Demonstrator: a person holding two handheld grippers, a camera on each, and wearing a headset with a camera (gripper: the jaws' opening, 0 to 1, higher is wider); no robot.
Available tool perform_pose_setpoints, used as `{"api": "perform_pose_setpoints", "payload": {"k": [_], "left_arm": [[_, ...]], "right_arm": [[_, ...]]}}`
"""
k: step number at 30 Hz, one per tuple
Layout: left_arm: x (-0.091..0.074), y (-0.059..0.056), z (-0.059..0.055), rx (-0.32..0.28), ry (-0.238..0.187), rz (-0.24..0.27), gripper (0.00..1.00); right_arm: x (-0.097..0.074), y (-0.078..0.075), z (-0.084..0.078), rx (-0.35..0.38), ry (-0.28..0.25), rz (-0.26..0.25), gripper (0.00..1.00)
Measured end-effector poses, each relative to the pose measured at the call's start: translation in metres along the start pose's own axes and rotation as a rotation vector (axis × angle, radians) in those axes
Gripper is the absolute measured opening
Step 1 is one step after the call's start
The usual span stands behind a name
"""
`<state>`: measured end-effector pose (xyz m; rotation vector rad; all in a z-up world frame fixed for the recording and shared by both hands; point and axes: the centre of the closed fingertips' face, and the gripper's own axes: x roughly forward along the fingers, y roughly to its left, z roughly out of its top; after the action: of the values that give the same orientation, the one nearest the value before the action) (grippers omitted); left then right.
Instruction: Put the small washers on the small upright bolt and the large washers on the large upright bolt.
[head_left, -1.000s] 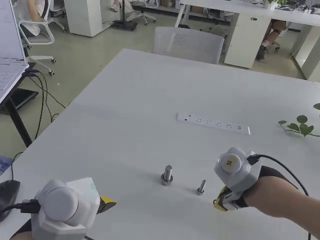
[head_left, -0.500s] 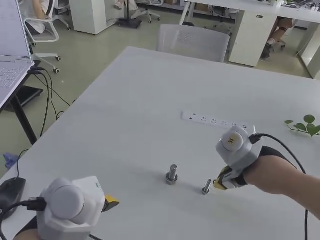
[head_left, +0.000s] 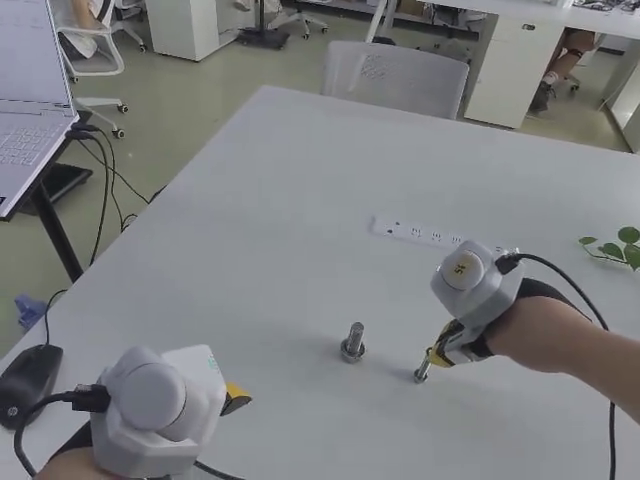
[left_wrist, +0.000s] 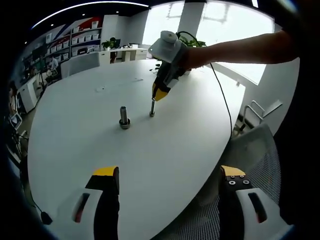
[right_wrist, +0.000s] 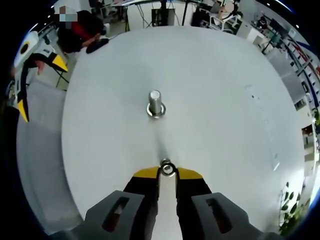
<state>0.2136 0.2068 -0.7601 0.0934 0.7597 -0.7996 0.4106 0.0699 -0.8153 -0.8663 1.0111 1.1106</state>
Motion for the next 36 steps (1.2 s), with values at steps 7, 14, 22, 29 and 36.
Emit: {"api": "perform_pose_setpoints", "payload": {"k": [7,14,22,29,36], "left_arm": [[-0.001,0.004,-0.006,-0.006,0.012,0.003,0.8],[-0.001,0.006,-0.007,-0.014,0.011,0.002,0.8],[0.0,0.005,-0.01,-0.022,0.018,-0.006,0.79],[0.0,0.008,-0.012,-0.028,0.02,-0.004,0.78],[-0.001,0.009,-0.016,-0.043,0.018,-0.004,0.78]], "right_arm": [[0.003,-0.001,-0.001,0.002,0.007,0.003,0.12],[0.007,0.0,-0.004,0.003,0.018,0.011,0.12],[0.013,0.0,-0.006,0.005,0.021,0.016,0.12],[0.021,0.0,-0.009,0.003,0.027,0.018,0.12],[0.028,0.0,-0.011,0.002,0.031,0.013,0.13]]}}
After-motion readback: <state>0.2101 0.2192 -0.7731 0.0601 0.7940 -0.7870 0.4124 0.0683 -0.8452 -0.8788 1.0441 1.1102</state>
